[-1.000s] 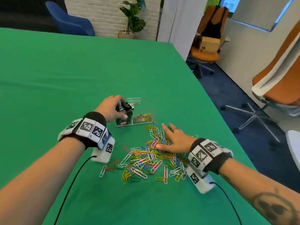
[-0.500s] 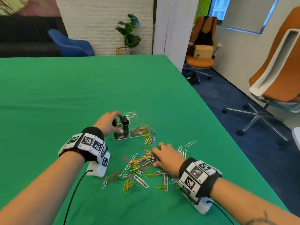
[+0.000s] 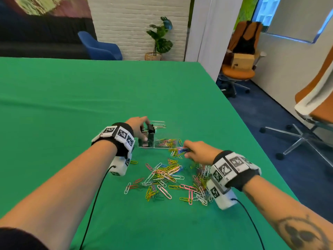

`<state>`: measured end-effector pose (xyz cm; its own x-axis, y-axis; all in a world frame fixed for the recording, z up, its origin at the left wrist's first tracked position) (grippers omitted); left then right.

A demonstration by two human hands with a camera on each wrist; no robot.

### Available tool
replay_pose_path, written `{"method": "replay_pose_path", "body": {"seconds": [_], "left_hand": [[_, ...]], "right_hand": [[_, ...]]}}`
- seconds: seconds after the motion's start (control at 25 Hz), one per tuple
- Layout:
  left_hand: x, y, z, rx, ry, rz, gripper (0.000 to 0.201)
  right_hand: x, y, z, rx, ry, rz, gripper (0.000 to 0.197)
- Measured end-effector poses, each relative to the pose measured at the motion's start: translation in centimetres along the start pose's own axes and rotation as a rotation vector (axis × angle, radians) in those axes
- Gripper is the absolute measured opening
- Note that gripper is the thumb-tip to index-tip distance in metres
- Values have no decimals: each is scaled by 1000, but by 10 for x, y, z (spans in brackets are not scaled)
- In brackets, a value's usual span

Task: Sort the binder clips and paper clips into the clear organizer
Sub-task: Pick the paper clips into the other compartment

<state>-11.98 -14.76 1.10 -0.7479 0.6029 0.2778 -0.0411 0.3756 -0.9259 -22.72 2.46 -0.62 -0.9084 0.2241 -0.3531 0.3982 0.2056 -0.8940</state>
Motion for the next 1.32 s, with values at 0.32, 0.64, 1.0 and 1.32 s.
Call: {"method": "replay_pose_path", "body": {"seconds": [0.32,0.64,1.0,1.32], "left_hand": [[-5,3,5,18,23,-25,67],[-4,5,9,18,40,-12,69],[-6,6,11,14,43,-20,64],[-7,6,11,15,35,-46,64]], "right_hand": [[-17,-69,52,135,20,-144,31],[-41,-62,85,18,-15,-406,31],[-48,-67,94,91,14,-388,28],[-53,-72,87,167,28,-249,28]]}}
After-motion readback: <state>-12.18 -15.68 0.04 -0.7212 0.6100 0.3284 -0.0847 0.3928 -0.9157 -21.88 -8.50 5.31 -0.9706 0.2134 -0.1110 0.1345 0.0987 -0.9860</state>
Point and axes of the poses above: each hand's wrist, its own z-axis towards the middle knuckle, its own y-axis out of the palm, x = y × z, the point moved 7 cm from there along z, towards the middle knuckle, and after that the axes turned 5 degrees about -y, right-handed, at the moved point
